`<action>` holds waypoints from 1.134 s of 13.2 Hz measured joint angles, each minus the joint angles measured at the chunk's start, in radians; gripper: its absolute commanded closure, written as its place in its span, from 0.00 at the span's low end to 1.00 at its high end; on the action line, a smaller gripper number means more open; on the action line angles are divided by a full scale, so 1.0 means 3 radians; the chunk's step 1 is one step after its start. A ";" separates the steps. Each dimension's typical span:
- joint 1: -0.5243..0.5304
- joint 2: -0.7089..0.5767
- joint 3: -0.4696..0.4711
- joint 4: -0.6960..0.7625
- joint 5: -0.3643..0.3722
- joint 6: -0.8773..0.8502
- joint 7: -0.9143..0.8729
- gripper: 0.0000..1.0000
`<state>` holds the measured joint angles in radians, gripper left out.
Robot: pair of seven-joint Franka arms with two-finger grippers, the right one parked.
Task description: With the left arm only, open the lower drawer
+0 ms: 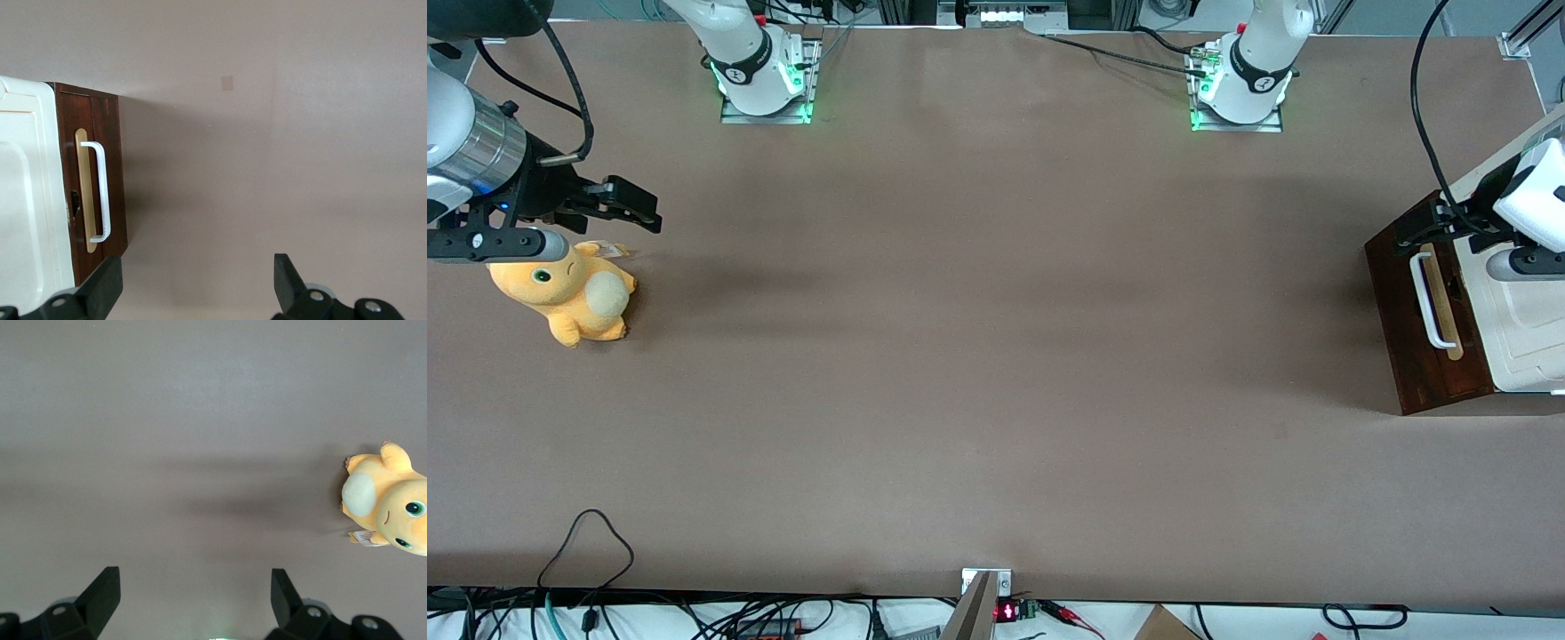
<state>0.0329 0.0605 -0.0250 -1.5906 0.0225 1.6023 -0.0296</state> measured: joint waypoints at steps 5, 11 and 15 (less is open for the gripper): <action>0.0000 0.0000 -0.0007 0.0005 0.0000 -0.0013 0.0010 0.00; 0.0009 0.0018 0.0000 0.0001 0.0000 -0.0059 0.0095 0.00; 0.0035 0.0046 0.0002 0.0001 0.0000 -0.0061 0.0256 0.00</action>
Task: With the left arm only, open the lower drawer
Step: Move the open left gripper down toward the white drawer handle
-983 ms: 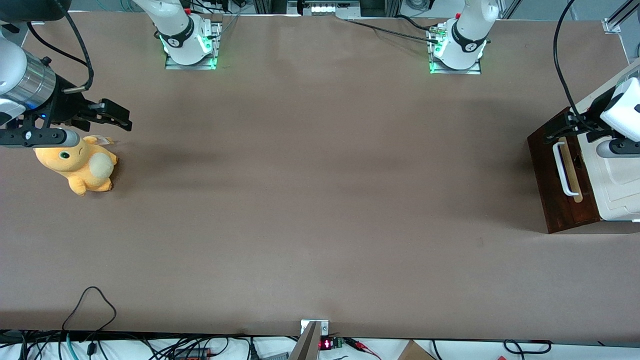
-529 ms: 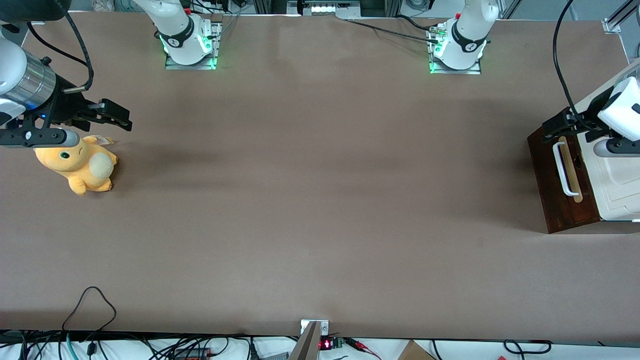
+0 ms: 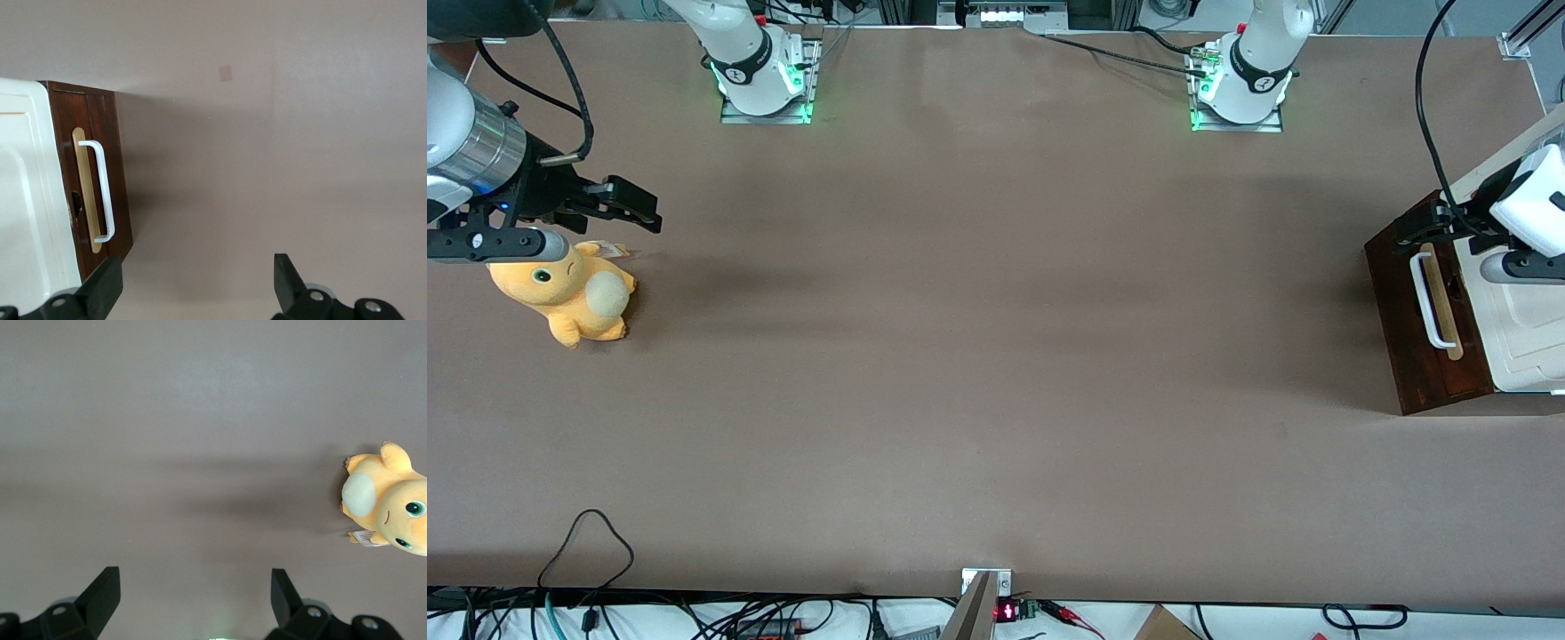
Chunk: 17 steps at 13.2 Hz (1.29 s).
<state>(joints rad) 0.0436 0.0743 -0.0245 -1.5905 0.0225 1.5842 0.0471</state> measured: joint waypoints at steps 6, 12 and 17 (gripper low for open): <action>-0.0002 0.0126 -0.0235 -0.0158 0.1010 0.0000 -0.0124 0.00; -0.0027 0.0331 -0.0705 -0.0795 0.2352 0.0000 -0.1102 0.00; -0.0128 0.0650 -0.0754 -0.1376 0.3278 0.0005 -0.2125 0.00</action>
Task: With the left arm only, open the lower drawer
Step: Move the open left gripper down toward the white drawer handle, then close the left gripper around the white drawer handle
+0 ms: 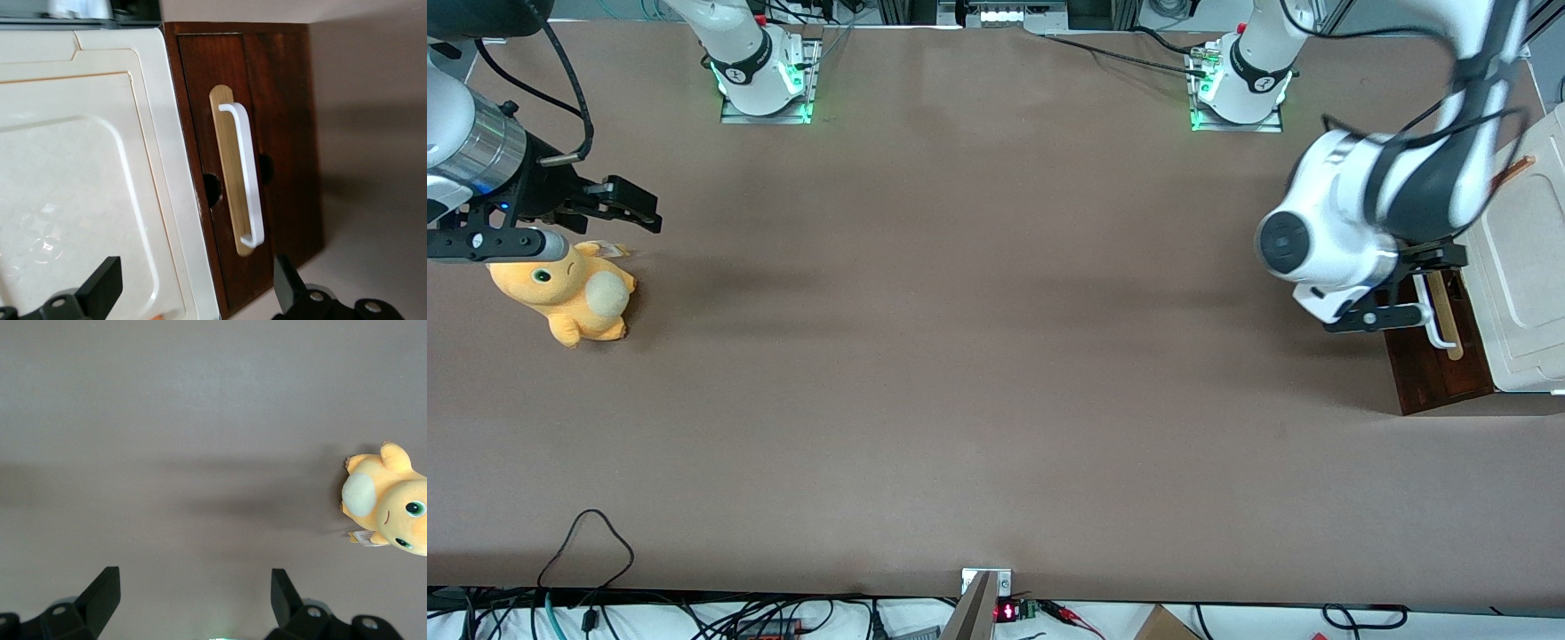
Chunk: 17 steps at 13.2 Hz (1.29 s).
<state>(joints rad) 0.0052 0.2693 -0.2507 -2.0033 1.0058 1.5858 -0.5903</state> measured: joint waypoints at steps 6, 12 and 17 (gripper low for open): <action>-0.0035 0.0594 0.0160 -0.0265 0.0990 0.0002 -0.0600 0.00; -0.0031 0.0747 0.0337 -0.0500 0.1400 0.0142 -0.1028 0.00; -0.0039 0.0750 0.0337 -0.0773 0.1687 -0.0036 -0.1269 0.05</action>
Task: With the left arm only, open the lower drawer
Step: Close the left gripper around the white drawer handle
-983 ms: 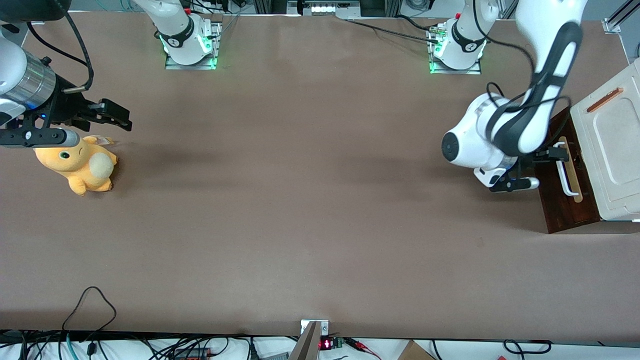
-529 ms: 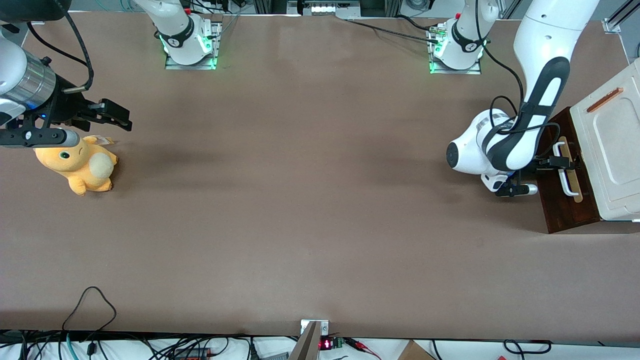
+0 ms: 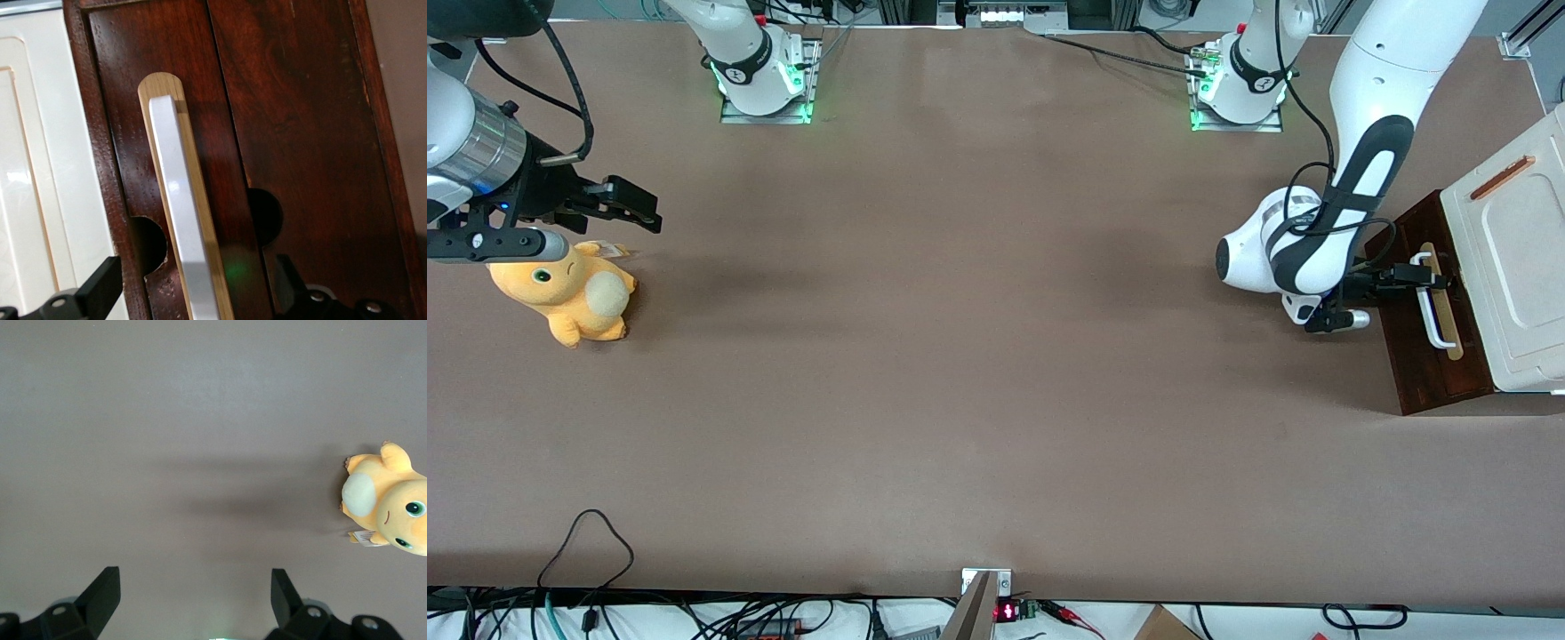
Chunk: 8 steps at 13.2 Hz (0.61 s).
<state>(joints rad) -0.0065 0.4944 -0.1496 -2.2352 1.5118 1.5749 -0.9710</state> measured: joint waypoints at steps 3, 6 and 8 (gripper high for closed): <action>-0.0009 0.0000 0.0000 -0.0025 0.0028 -0.0027 -0.0018 0.41; -0.0013 0.0000 0.0000 -0.0031 0.0029 -0.0030 -0.0024 0.35; -0.0013 0.0000 0.0000 -0.0031 0.0029 -0.0031 -0.0049 0.38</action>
<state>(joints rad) -0.0103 0.4943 -0.1495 -2.2446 1.5204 1.5657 -0.9856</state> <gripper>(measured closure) 0.344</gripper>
